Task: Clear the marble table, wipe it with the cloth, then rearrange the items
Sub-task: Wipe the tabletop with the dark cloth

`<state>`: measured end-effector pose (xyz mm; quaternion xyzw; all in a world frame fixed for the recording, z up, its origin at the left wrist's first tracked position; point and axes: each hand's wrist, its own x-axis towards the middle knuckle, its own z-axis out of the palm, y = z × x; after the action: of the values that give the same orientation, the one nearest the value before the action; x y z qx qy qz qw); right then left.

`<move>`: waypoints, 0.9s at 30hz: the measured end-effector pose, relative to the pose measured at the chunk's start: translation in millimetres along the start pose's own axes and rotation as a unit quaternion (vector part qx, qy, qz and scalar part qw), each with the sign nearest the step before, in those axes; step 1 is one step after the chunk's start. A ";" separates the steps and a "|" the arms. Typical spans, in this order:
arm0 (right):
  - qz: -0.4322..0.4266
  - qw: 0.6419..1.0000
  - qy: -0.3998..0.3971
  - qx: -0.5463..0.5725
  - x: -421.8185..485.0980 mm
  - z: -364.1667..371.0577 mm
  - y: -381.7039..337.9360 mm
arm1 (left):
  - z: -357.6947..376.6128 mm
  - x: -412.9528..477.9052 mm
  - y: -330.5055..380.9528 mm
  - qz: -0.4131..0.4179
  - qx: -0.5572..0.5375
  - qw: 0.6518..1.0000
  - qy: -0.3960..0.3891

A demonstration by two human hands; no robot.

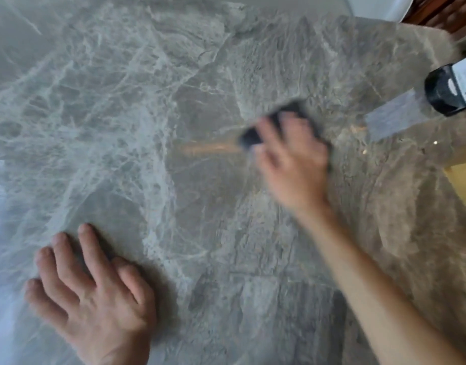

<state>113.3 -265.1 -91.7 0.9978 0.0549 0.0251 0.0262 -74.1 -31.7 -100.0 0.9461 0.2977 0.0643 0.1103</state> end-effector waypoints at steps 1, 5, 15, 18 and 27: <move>0.148 0.989 -0.010 0.005 -1.0 -1.5 44.3 | -1.2 0.2 0.8 -0.001 0.003 1.000 -0.002; 0.498 0.855 -0.081 0.125 0.6 -13.2 85.2 | -2.4 2.8 3.6 -0.022 0.006 0.999 -0.045; -0.315 0.932 -0.077 0.164 -59.6 -26.1 -177.7 | 0.8 1.8 -0.4 -0.011 0.010 0.999 -0.034; -0.231 0.969 -0.031 0.086 -46.4 -11.2 -71.5 | -1.3 3.7 2.5 -0.033 -0.005 0.998 -0.052; 0.196 0.968 -0.025 0.156 -63.6 -28.8 -72.6 | -1.7 4.7 5.3 -0.035 -0.011 0.997 -0.071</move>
<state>40.7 -198.6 -70.0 0.9812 -0.1396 -0.0043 -0.1333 -67.7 -32.9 -96.8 0.9361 0.3211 -0.0033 0.1434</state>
